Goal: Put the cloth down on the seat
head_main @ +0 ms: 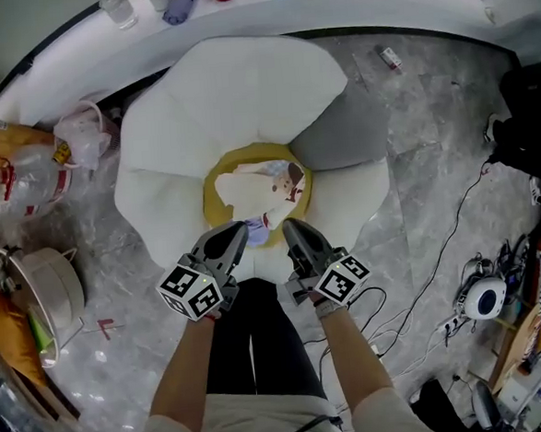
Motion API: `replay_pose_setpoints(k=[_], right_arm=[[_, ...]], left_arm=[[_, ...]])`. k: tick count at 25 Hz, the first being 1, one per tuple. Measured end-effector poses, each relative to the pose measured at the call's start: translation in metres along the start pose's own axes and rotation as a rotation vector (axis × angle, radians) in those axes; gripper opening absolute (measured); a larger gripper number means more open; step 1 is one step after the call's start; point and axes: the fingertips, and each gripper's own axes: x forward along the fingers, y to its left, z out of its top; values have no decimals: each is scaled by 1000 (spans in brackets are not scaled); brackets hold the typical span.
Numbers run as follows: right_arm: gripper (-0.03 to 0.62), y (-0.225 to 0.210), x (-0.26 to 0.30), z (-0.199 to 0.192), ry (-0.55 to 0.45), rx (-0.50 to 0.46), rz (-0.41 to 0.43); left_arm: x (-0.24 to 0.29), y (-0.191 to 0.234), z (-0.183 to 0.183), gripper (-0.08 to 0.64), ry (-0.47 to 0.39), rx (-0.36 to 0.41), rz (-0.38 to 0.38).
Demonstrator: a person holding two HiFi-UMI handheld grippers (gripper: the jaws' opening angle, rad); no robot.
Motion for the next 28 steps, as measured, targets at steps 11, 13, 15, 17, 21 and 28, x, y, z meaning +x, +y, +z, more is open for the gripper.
replay_pose_setpoints(k=[11, 13, 15, 17, 21, 28], right_arm=[[18, 62, -14, 5, 20, -15, 56], [18, 73, -19, 9, 21, -30, 60], [18, 83, -26, 13, 25, -48, 64], [18, 96, -33, 16, 26, -54, 65], [19, 122, -42, 27, 17, -64, 78], [20, 159, -55, 29, 32, -68, 83]], left_arm=[[-30, -53, 18, 14, 22, 31, -48], [-36, -61, 23, 14, 18, 32, -52], [-43, -68, 29, 14, 7, 30, -55], [-53, -77, 35, 14, 2, 32, -58], [-69, -94, 47, 14, 9, 66, -78], [-100, -111, 71, 14, -16, 65, -77]])
